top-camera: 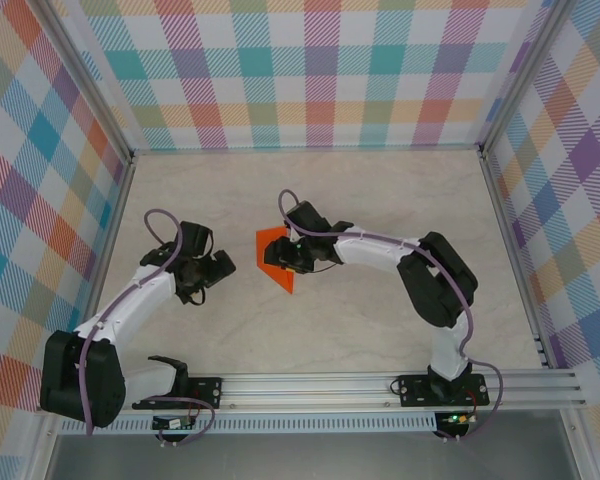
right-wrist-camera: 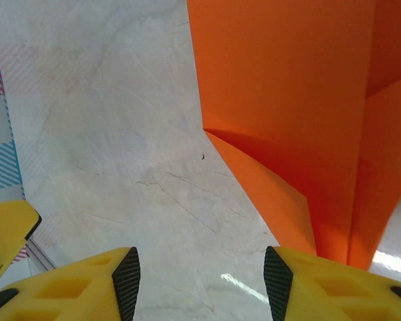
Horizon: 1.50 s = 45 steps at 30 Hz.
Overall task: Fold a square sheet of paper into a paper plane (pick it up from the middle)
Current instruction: Move the paper to the center of the table.
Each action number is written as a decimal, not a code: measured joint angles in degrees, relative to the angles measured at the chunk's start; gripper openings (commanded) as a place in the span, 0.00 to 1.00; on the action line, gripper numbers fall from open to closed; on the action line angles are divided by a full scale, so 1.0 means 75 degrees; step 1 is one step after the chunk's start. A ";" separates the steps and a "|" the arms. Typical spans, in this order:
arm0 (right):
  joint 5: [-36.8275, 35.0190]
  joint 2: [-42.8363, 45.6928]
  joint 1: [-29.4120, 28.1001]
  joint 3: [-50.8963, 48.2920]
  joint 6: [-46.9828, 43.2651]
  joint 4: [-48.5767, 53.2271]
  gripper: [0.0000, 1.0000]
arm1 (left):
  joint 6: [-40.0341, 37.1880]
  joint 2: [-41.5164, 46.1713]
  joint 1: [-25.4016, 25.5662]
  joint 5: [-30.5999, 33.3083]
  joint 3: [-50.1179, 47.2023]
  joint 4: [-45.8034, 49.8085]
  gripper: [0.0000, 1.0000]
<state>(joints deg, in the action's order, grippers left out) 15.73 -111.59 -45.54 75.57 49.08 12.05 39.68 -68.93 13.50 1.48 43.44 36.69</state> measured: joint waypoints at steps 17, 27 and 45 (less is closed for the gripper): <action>-0.0606 -0.0784 0.0061 0.0513 -0.1134 0.1151 0.52 | 0.0137 0.0070 -0.0044 -0.1087 -0.0085 -0.0536 0.98; 0.0347 -0.0382 0.0734 -0.0143 -0.3634 0.1457 0.49 | 0.0111 0.0073 -0.0044 -0.1769 -0.0259 -0.0749 0.98; 0.0312 0.0976 0.0801 -0.1271 -0.1635 0.0189 0.46 | 0.0831 0.0017 0.0184 -0.2792 -0.0866 -0.2328 0.95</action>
<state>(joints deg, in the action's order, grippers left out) 18.06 -104.27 -39.53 66.04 36.82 13.47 45.91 -68.79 14.87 -19.46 36.95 19.22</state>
